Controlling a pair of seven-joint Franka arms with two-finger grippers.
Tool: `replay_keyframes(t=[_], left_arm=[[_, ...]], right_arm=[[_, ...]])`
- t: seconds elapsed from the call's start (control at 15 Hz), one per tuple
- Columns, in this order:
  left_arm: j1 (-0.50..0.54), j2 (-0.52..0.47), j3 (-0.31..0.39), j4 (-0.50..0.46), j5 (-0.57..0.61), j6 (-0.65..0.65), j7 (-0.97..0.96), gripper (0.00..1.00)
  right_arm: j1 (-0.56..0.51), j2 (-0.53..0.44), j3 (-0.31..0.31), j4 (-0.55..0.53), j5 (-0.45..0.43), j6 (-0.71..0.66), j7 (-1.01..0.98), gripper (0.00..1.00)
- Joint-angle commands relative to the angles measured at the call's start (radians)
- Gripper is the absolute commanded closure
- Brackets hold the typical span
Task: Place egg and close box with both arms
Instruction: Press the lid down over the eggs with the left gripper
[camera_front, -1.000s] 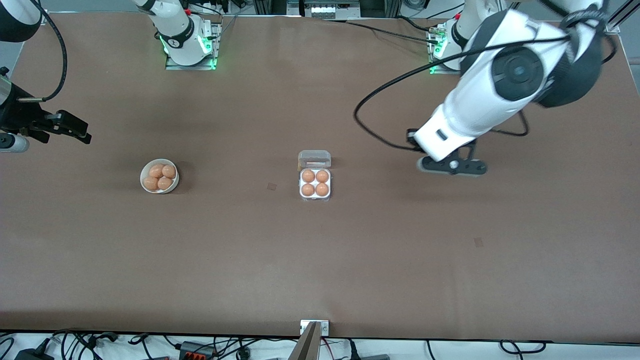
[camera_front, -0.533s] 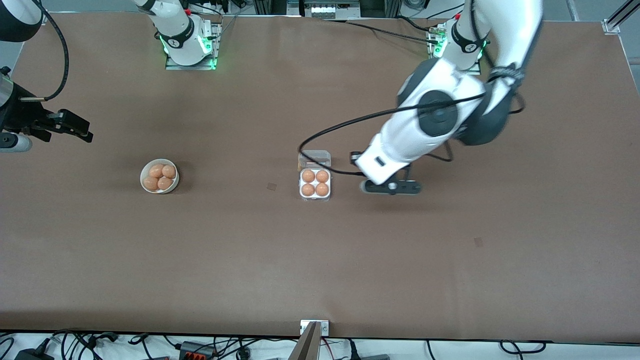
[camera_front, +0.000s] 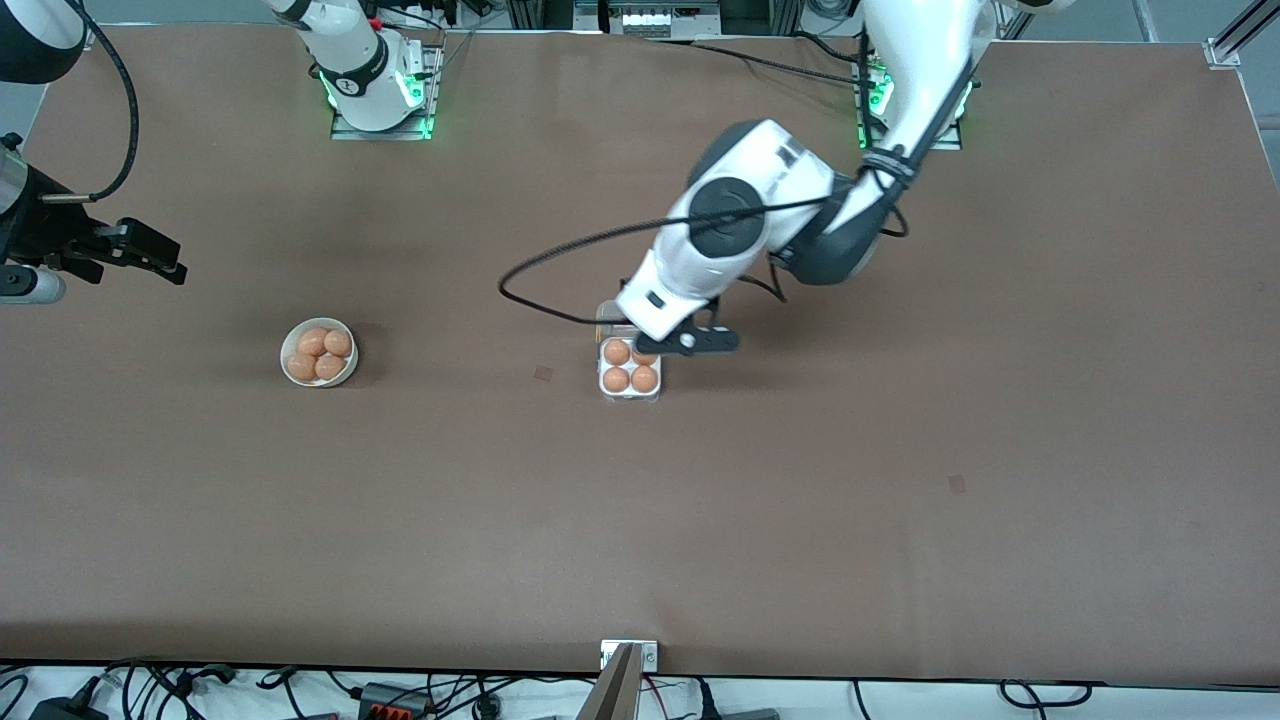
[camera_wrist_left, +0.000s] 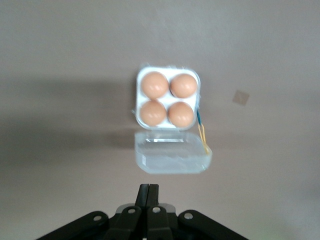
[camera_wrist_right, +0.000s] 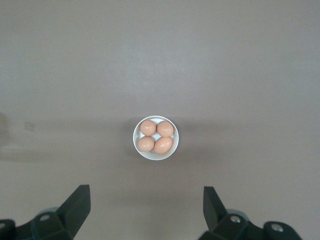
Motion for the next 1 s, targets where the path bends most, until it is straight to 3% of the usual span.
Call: replay_keyframes(t=[0.0, 0.2, 0.93], left_arm=[[-0.058, 0.036, 0.012, 0.008, 0.027, 0.009, -0.012, 1.0], [-0.115, 0.054, 0.01, 0.0, 0.069, 0.015, -0.043, 1.0], [-0.117, 0.162, 0.019, 0.001, 0.173, 0.07, -0.023, 1.0]], right_arm=[[-0.009, -0.013, 0.009, 0.002, -0.008, -0.014, -0.017, 0.0], [-0.007, -0.012, 0.009, 0.002, -0.008, -0.014, -0.017, 0.0], [-0.042, -0.013, 0.036, 0.002, -0.006, -0.016, -0.017, 0.0]])
